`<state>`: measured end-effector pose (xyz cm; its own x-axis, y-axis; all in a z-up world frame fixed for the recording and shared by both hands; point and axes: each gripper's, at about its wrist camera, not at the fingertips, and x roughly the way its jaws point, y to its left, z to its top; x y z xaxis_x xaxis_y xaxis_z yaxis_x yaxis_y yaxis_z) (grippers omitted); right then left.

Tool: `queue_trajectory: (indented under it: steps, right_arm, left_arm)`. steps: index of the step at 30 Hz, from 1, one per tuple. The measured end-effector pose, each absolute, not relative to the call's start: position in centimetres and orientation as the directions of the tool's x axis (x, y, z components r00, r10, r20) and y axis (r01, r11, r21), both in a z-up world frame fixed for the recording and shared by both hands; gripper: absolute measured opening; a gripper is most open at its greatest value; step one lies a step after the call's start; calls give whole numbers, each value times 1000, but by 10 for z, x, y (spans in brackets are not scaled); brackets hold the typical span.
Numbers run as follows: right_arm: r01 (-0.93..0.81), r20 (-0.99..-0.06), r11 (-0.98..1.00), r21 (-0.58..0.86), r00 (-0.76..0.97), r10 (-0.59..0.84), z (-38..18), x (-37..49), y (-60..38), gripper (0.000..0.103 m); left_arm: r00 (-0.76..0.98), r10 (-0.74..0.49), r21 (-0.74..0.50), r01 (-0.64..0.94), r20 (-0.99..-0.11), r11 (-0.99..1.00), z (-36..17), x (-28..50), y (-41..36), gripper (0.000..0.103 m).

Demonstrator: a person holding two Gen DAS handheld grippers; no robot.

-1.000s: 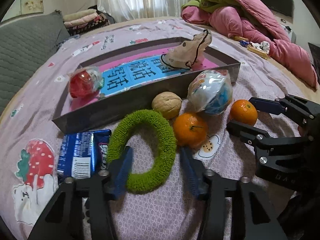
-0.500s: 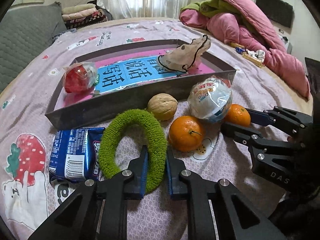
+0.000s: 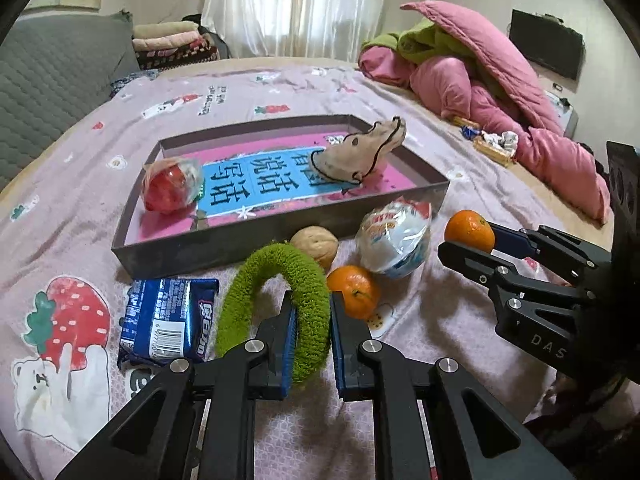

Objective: Organize objects

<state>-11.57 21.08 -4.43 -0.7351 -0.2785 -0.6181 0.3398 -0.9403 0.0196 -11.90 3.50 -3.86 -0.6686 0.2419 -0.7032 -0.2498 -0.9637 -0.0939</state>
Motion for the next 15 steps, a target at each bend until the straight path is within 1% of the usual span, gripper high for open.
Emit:
queue_trajectory:
  steps: [6, 15]
  right_arm:
    - [330, -581, -944, 12, -766, -276, -36, -113, 211, 40]
    - [323, -570, -946, 24, -773, -279, -34, -114, 211, 40]
  left_arm:
    - [-688, 247, -109, -238, -682, -965, -30, -117, 32, 15]
    - [-708, 246, -113, -230, -662, -967, -22, -124, 27, 15]
